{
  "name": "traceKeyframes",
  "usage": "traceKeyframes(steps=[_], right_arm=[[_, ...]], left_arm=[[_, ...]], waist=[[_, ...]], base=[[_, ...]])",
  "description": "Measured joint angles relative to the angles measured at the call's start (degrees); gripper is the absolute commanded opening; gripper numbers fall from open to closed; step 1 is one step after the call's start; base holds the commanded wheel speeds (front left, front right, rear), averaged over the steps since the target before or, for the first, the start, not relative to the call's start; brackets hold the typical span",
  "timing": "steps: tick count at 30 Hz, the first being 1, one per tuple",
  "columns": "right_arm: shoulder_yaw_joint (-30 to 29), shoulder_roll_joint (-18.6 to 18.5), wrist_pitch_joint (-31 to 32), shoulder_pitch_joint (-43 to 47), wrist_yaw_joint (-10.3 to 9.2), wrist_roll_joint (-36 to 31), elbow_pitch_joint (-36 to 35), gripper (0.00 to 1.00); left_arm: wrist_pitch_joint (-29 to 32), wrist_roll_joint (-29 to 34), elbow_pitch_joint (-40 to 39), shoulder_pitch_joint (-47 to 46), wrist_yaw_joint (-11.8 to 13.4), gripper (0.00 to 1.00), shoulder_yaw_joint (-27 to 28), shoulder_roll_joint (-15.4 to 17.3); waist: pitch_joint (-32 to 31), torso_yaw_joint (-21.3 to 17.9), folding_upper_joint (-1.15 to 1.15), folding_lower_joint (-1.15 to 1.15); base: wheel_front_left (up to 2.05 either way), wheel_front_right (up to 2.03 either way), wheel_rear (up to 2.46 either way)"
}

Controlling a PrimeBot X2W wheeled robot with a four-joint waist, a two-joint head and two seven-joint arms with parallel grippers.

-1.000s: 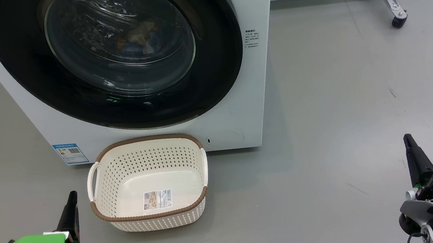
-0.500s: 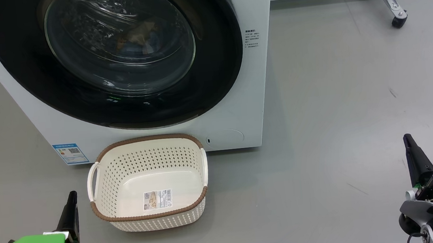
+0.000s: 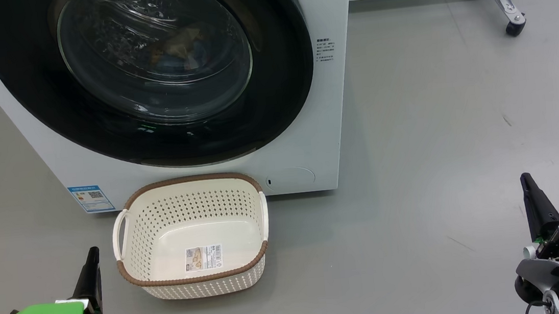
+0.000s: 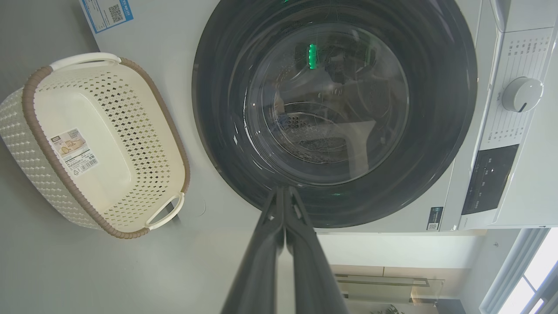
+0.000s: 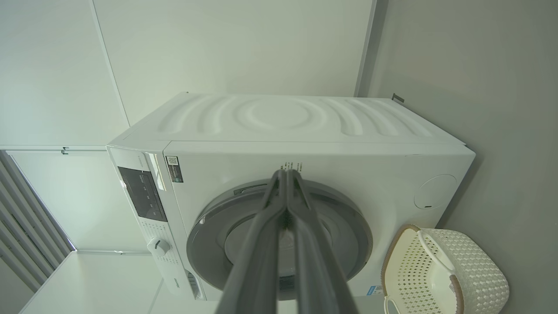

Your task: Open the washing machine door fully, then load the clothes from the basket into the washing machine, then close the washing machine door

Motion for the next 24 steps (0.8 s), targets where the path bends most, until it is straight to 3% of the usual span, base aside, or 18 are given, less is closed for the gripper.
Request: traceKeyframes(steps=[24], right_arm=[[0.0, 0.0, 0.0, 0.0, 0.00, 0.0, 0.0, 0.00]], left_arm=[[0.0, 0.0, 0.0, 0.0, 0.0, 0.00, 0.1, 0.0]], waist=[[0.0, 0.0, 0.00, 0.00]], base=[[0.00, 0.00, 0.00]])
